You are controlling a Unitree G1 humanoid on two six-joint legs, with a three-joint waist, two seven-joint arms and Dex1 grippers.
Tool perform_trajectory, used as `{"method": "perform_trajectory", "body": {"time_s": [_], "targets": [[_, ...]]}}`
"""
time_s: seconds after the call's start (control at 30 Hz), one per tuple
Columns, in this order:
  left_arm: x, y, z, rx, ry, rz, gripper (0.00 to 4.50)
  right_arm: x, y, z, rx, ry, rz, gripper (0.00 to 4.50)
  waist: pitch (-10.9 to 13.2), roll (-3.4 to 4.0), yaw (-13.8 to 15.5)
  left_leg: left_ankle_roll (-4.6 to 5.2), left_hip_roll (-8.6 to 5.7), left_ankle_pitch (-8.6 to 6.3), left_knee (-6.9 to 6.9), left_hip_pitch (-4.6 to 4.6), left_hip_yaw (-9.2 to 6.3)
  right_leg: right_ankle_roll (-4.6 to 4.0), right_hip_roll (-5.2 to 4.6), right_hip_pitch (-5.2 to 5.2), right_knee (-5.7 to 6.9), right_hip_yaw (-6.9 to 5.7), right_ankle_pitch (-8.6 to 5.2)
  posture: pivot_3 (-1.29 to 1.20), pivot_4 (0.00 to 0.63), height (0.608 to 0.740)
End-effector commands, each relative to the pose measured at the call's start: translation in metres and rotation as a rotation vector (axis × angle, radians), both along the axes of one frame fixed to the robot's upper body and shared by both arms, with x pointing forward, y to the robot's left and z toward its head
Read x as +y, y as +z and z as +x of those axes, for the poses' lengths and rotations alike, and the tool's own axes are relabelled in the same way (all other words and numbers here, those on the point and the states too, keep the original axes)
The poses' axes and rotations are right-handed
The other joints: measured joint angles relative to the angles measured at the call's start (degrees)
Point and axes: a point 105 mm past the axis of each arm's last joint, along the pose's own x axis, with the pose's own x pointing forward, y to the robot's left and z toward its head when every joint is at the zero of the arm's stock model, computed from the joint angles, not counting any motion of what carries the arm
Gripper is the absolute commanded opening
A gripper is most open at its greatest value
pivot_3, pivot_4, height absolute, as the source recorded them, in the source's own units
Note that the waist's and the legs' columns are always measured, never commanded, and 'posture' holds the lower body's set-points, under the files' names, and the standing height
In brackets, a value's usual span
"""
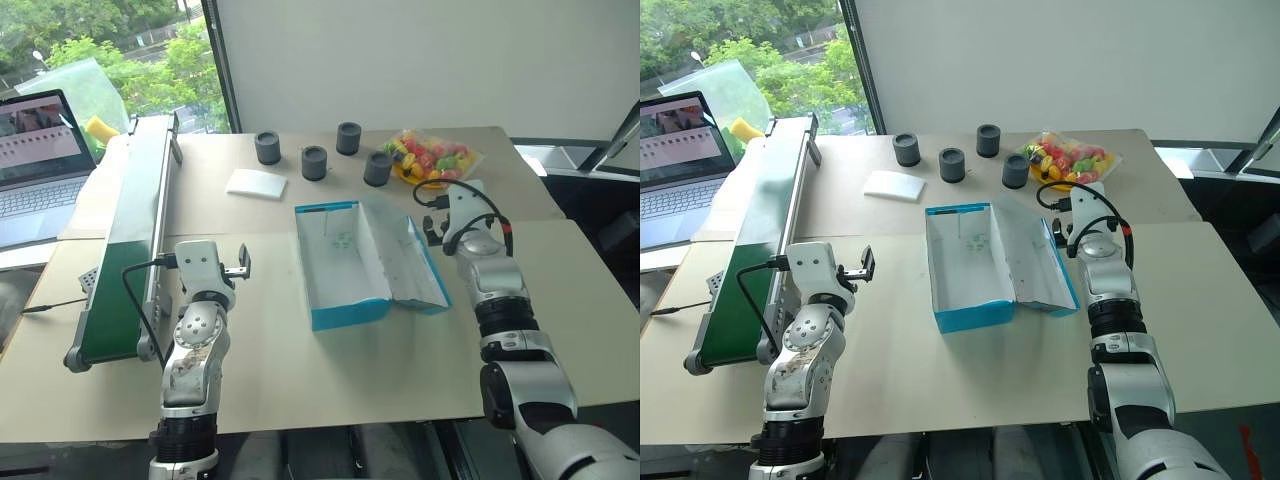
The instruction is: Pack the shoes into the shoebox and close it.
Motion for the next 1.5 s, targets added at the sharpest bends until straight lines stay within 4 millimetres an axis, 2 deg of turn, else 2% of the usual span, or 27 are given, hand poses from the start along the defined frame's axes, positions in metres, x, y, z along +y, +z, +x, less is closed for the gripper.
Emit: {"method": "perform_trajectory", "body": {"time_s": [0.03,0.1,0.17,0.23,0.3,0.37,0.43,0.47,0.57,0.7,0.77,0.83,1.03,1.17,1.33,1.5], "targets": [[0.001,0.008,0.005,-0.015,-0.012,0.016,4.5,0.006,0.014,-0.009,-0.057,0.01,-0.01,4.46,0.0,0.0,0.1,0.0,0.0,0.0,0.0,0.0,0.0,0.0,0.0,0.0,0.0,0.0,0.0,0.0,0.15,0.74],[0.002,0.013,0.008,-0.018,-0.022,0.005,4.5,0.027,0.011,-0.019,-0.066,0.058,-0.008,4.46,0.0,-0.01,0.2,0.0,0.03,0.0,-0.01,-0.03,-0.08,0.0,0.03,-0.01,0.01,-0.08,0.0,0.0,0.15,0.74],[-0.013,0.022,0.009,-0.039,-0.093,0.039,4.5,0.048,0.02,-0.022,-0.105,0.136,0.011,4.46,0.0,-0.01,-0.1,0.0,0.04,0.0,-0.01,-0.09,-0.1,0.0,0.03,-0.05,0.02,-0.09,0.0,0.0,0.15,0.74],[-0.014,0.022,0.006,-0.039,-0.127,0.059,4.5,0.075,0.03,-0.026,-0.139,0.23,0.061,4.46,0.0,0.0,-0.3,0.0,0.02,0.0,0.02,-0.1,-0.05,0.02,0.01,-0.09,0.06,-0.01,0.01,0.0,0.15,0.74],[-0.006,0.02,0.001,-0.029,-0.115,0.068,4.5,0.12,0.049,-0.036,-0.171,0.447,0.14,4.46,0.0,0.0,-0.4,0.0,0.01,0.0,0.03,-0.05,-0.03,0.04,0.0,-0.08,0.09,0.06,0.03,0.0,0.15,0.74],[0.0,0.023,0.001,-0.03,-0.077,0.051,4.5,0.162,0.079,-0.057,-0.21,0.717,0.197,4.46,0.0,0.01,-0.5,0.0,0.04,0.0,0.02,0.03,-0.05,0.04,0.05,-0.09,0.13,0.06,0.02,0.0,0.15,0.74],[0.007,0.028,-0.001,-0.041,-0.053,0.041,4.5,0.192,0.102,-0.085,-0.215,0.976,0.246,4.46,0.0,0.01,-0.3,0.0,0.05,0.0,0.03,0.02,-0.12,0.04,0.07,-0.09,0.15,-0.03,0.02,0.0,0.15,0.74],[0.013,0.028,-0.003,-0.038,-0.035,0.04,4.5,0.203,0.106,-0.099,-0.2,1.091,0.25,4.46,0.0,0.01,-0.1,0.0,0.04,0.0,0.03,0.01,-0.15,0.04,0.06,-0.07,0.15,-0.06,0.02,0.0,0.15,0.74],[0.04,0.033,-0.016,-0.031,0.034,0.044,4.5,0.225,0.103,-0.129,-0.121,1.332,0.211,4.46,0.0,-0.06,-0.1,0.0,0.04,0.0,0.03,0.01,-0.3,0.04,0.04,0.03,0.04,-0.21,0.02,0.0,0.15,0.74],[0.077,0.04,-0.037,-0.011,0.125,0.031,4.5,0.232,0.085,-0.153,-0.038,1.486,0.172,4.46,-0.1,-0.1,0.1,-0.01,0.03,-0.01,0.03,0.01,-0.42,0.04,0.0,0.04,-0.02,-0.25,0.02,0.0,0.15,0.74],[0.101,0.049,-0.047,0.004,0.195,0.06,4.5,0.233,0.072,-0.153,0.005,1.49,0.147,4.46,-0.1,-0.1,0.1,-0.01,0.02,0.0,0.05,0.02,-0.43,0.04,-0.01,0.04,0.0,-0.27,0.02,0.0,0.15,0.74],[0.114,0.058,-0.053,0.012,0.203,0.078,4.5,0.237,0.06,-0.149,0.025,1.47,0.121,4.46,-0.1,-0.1,0.1,-0.01,0.02,0.0,0.06,0.05,-0.42,0.03,0.02,0.02,0.07,-0.25,0.01,0.0,0.15,0.74],[0.119,0.046,-0.049,0.128,0.17,0.096,4.5,0.243,0.038,-0.134,0.037,1.347,0.114,4.46,-0.1,-0.11,0.2,-0.06,0.01,0.03,0.05,0.15,-0.36,0.01,0.03,0.05,0.15,-0.23,0.0,0.0,0.15,0.74],[0.116,0.034,-0.042,0.207,0.12,0.099,4.5,0.243,0.035,-0.123,0.018,1.265,0.148,4.46,-0.1,-0.14,0.1,-0.06,0.01,0.02,0.04,0.1,-0.39,0.0,0.02,-0.01,0.15,-0.23,0.0,0.0,0.15,0.74],[0.12,0.021,-0.033,0.256,0.113,0.085,4.5,0.234,0.033,-0.111,0.005,1.151,0.174,4.46,-0.1,-0.14,0.1,-0.07,0.02,0.03,0.04,0.12,-0.45,0.0,0.02,-0.01,0.15,-0.22,0.01,0.0,0.15,0.74],[0.122,0.014,-0.029,0.27,0.154,0.094,4.5,0.221,0.027,-0.112,0.026,1.093,0.19,4.46,-0.1,-0.15,0.1,-0.08,0.02,0.02,0.03,0.1,-0.49,-0.01,0.0,-0.03,0.14,-0.21,0.01,0.0,0.15,0.74]]}}
